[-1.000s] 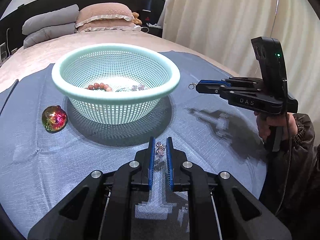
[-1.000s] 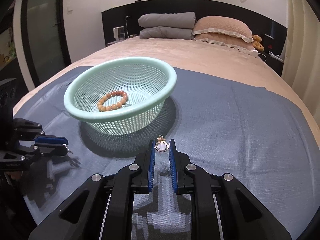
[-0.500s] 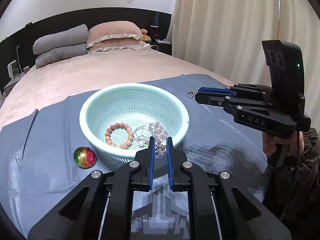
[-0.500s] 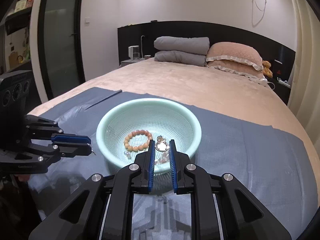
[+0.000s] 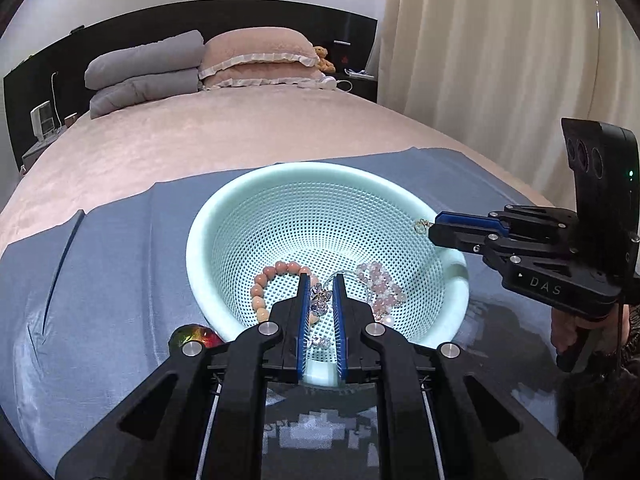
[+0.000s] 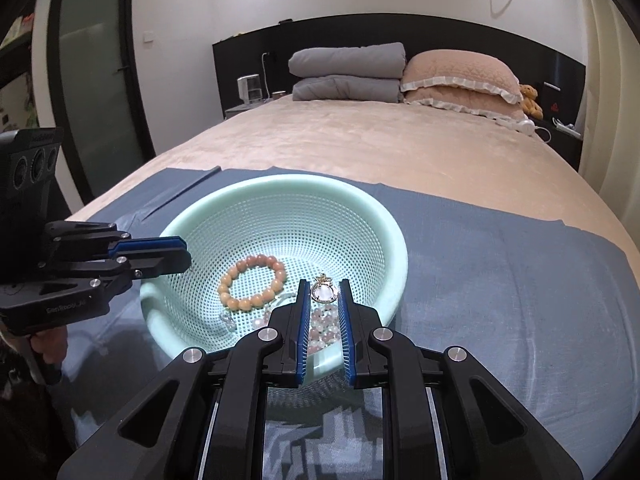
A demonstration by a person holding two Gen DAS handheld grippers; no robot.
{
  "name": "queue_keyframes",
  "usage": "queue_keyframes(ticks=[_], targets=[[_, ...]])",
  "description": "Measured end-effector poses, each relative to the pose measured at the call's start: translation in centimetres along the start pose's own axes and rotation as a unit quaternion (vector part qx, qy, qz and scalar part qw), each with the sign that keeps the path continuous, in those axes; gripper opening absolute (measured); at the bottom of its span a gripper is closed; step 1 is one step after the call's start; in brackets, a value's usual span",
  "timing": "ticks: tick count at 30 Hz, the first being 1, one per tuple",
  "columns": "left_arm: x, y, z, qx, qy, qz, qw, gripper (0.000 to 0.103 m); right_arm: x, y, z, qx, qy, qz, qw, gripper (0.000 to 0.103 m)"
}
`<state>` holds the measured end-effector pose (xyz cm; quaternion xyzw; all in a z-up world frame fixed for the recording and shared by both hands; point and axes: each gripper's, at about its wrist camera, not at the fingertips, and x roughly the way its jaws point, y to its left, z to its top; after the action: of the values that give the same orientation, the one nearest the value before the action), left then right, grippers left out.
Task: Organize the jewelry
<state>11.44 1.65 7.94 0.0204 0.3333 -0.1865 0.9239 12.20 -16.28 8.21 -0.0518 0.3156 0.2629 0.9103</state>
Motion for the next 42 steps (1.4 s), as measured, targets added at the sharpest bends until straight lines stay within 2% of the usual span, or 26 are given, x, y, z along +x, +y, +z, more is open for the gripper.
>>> queue_keyframes(ticks=[8,9,10,12,13,15,18,21,26,30,32,35,37,38,39,42], targets=[[0.5,-0.1,-0.8,0.001,0.008,0.006,0.9999,0.013,0.1,0.3,-0.3,-0.008,0.001,-0.004,1.0,0.015],[0.6,-0.2,-0.9,0.002,0.011,0.007,0.9999,0.018,0.1,0.3,-0.3,-0.009,0.001,-0.006,1.0,0.022],[0.7,-0.3,-1.0,0.004,0.014,0.006,0.9999,0.021,0.1,0.2,-0.4,-0.008,0.0,-0.006,1.0,0.033],[0.7,-0.8,-1.2,0.013,0.011,0.007,0.9998,0.03,-0.1,0.2,-0.4,-0.006,-0.008,-0.005,1.0,0.045],[0.6,-1.0,-1.2,0.018,0.009,0.011,0.9997,0.033,-0.2,0.2,-0.4,-0.006,-0.01,-0.007,1.0,0.048],[0.2,-1.3,-1.2,0.025,-0.004,0.022,0.9994,0.057,-0.6,0.1,-0.3,-0.007,-0.021,-0.013,1.0,0.057],[-1.4,-1.4,-0.7,0.027,-0.034,0.048,0.9979,0.076,-1.6,-0.4,-0.1,-0.001,-0.042,-0.026,0.999,0.069],[-3.0,-0.9,-0.1,0.022,-0.064,0.06,0.996,0.092,-1.8,-1.3,0.1,0.013,-0.041,-0.041,0.998,0.075],[-2.7,0.8,-0.2,-0.001,-0.053,0.101,0.9934,0.092,-0.1,-3.4,-0.5,0.061,-0.012,-0.027,0.998,0.076],[-1.5,1.4,-0.6,-0.016,-0.032,0.102,0.9941,0.092,1.0,-4.3,-1.1,0.09,0.006,-0.011,0.996,0.076],[-0.9,1.5,-0.8,-0.02,-0.02,0.093,0.9953,0.092,1.4,-4.4,-1.2,0.093,0.012,-0.008,0.996,0.076],[0.3,2.0,-1.2,-0.048,0.007,0.046,0.9978,0.09,1.6,-3.9,-1.4,0.089,0.017,-0.012,0.996,0.076],[0.6,1.9,-1.4,-0.053,0.011,0.029,0.9981,0.086,1.8,-3.8,-1.5,0.09,0.021,-0.005,0.996,0.076],[0.9,1.8,-1.5,-0.05,0.016,0.025,0.9983,0.078,1.9,-3.6,-1.6,0.09,0.024,-0.002,0.996,0.075],[1.2,1.6,-1.6,-0.047,0.024,0.019,0.9984,0.073,2.0,-3.5,-1.6,0.087,0.027,-0.001,0.996,0.073],[1.4,1.4,-1.7,-0.055,0.036,0.0,0.9978,0.066,2.2,-2.8,-1.8,0.07,0.035,0.001,0.997,0.053]])
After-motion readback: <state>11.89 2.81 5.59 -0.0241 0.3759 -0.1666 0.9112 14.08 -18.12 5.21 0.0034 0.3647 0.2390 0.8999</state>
